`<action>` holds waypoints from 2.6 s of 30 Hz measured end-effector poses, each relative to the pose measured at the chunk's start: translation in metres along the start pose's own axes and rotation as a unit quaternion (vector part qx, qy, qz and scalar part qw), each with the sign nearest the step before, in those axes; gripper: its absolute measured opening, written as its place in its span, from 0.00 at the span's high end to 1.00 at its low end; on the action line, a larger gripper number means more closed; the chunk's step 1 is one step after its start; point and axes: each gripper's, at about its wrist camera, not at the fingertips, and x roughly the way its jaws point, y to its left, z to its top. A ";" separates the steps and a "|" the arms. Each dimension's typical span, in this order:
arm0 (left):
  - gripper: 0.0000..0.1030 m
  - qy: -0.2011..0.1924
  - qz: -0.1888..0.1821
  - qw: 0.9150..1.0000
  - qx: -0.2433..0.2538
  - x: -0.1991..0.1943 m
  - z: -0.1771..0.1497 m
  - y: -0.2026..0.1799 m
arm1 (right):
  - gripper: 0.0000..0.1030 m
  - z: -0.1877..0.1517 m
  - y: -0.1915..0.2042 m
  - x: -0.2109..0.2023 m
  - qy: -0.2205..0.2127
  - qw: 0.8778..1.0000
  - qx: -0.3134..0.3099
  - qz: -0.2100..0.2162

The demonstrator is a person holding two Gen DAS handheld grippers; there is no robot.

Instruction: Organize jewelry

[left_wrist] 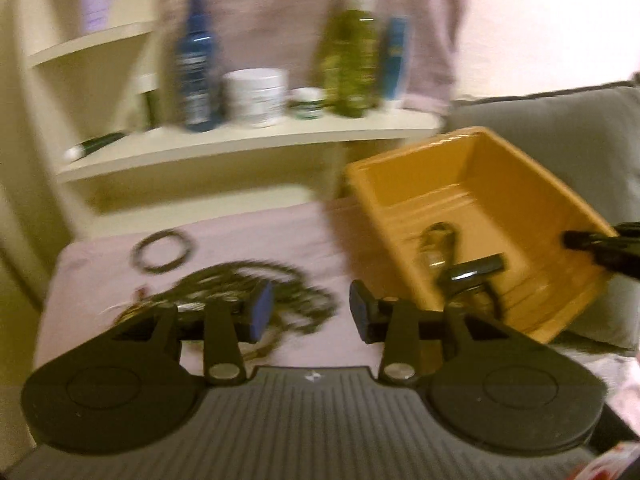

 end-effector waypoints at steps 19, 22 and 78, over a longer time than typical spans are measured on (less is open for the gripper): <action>0.65 0.029 0.044 0.997 -0.062 0.030 -0.039 0.042 | 0.96 -0.002 0.000 0.002 0.003 1.000 -0.003 -0.002; 0.68 0.026 0.044 0.996 -0.069 0.034 -0.038 0.042 | 0.96 -0.003 0.000 0.003 0.004 1.000 -0.003 -0.003; 0.98 -0.152 -0.052 0.987 -0.030 -0.068 0.110 0.043 | 0.97 0.003 0.001 -0.004 -0.019 1.000 -0.001 0.009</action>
